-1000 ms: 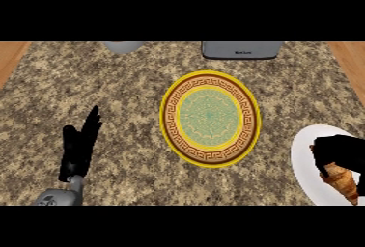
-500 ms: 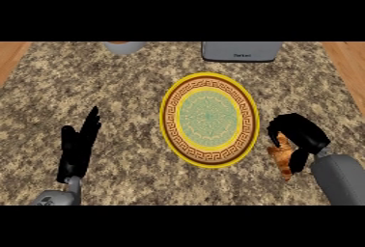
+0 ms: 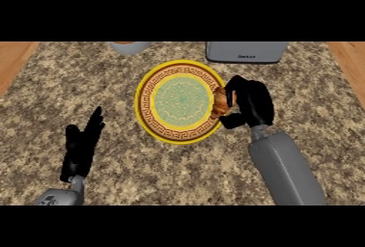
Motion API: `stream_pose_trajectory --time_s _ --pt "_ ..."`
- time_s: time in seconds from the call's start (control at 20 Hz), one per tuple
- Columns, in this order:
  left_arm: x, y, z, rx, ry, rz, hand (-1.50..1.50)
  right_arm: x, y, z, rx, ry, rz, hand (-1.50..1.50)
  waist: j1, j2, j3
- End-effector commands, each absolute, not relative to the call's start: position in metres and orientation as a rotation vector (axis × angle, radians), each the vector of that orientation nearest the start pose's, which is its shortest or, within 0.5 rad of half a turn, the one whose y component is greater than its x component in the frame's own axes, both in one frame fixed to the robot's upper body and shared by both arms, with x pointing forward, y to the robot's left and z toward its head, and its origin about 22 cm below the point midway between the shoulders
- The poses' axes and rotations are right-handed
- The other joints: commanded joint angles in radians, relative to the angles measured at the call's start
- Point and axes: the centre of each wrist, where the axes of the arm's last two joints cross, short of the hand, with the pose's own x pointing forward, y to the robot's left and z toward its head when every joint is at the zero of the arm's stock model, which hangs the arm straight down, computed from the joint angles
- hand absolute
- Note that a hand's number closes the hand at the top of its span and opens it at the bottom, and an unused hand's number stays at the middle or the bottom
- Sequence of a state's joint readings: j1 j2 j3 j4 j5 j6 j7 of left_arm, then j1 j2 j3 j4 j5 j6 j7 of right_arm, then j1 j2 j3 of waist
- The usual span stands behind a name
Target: Pick the croissant from the plate and place it in the plate
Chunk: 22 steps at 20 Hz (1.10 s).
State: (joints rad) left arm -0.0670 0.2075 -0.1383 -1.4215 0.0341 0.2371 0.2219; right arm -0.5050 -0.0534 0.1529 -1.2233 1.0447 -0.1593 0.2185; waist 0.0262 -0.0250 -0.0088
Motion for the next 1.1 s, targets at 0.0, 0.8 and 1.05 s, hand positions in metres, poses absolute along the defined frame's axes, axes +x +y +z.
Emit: stream_pose_trajectory --time_s 0.0,0.8,1.05 --pt "0.255 0.246 -0.014 0.22 -1.262 -0.068 0.0 0.35 -0.106 0.099 -1.129 -1.576 0.612 1.5 0.018 -0.001 0.001" --pt "0.254 0.254 -0.012 0.235 -1.287 -0.038 0.0 0.349 -0.026 0.121 -1.349 -1.22 0.389 1.5 -0.002 0.026 0.008" --pt "0.252 0.246 -0.011 0.247 -1.294 -0.063 0.0 0.364 -0.041 0.093 -1.343 -1.123 0.441 1.5 -0.004 0.028 0.009"
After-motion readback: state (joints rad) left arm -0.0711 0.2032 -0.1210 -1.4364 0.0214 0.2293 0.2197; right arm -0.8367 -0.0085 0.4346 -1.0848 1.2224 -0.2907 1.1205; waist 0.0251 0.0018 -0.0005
